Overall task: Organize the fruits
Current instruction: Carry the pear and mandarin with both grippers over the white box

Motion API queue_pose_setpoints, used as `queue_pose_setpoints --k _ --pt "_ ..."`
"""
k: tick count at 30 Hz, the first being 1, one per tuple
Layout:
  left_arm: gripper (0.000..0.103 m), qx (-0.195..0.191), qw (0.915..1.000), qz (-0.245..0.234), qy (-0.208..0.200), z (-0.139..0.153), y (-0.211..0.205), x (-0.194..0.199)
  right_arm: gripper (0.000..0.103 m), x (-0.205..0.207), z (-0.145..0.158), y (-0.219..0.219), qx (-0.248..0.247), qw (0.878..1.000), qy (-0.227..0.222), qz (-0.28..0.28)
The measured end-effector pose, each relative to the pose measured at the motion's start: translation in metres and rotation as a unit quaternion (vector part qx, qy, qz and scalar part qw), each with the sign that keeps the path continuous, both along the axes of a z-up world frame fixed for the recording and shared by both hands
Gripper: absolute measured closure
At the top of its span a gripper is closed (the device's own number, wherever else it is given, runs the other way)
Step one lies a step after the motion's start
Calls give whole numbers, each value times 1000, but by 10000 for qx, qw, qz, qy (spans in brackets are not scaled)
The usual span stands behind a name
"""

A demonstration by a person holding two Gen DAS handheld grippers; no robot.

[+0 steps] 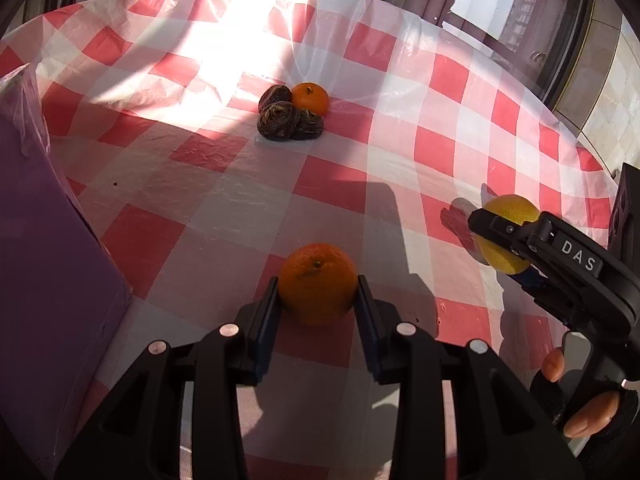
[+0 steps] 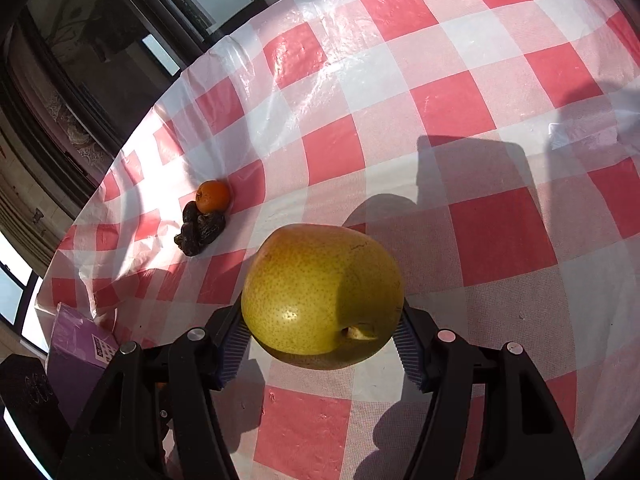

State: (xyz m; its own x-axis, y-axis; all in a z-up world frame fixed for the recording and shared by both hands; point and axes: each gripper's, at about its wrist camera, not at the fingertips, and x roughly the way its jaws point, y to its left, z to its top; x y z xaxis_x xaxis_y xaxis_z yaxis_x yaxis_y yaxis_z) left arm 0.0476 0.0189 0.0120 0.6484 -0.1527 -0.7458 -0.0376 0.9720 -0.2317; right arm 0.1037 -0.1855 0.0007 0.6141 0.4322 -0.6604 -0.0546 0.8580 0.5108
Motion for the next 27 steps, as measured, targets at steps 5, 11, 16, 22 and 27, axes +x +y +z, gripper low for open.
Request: queue_pose_setpoints --k 5,11,16,22,27 --pt "67 -38 9995 -289 -79 11 -12 -44 40 -54 3 -6 131 9999 -56 56" --pt "67 119 9970 -529 -547 54 -14 -86 40 -87 8 -7 246 9996 12 118" --pt "67 210 9951 -481 -837 99 7 -107 40 -102 30 11 268 9989 -83 365" --pt "67 298 9928 -262 -1129 144 54 -130 40 -117 67 49 228 9961 -320 785" --pt "66 551 9891 -12 -1363 175 100 -151 40 -137 107 92 258 9885 -725 1303"
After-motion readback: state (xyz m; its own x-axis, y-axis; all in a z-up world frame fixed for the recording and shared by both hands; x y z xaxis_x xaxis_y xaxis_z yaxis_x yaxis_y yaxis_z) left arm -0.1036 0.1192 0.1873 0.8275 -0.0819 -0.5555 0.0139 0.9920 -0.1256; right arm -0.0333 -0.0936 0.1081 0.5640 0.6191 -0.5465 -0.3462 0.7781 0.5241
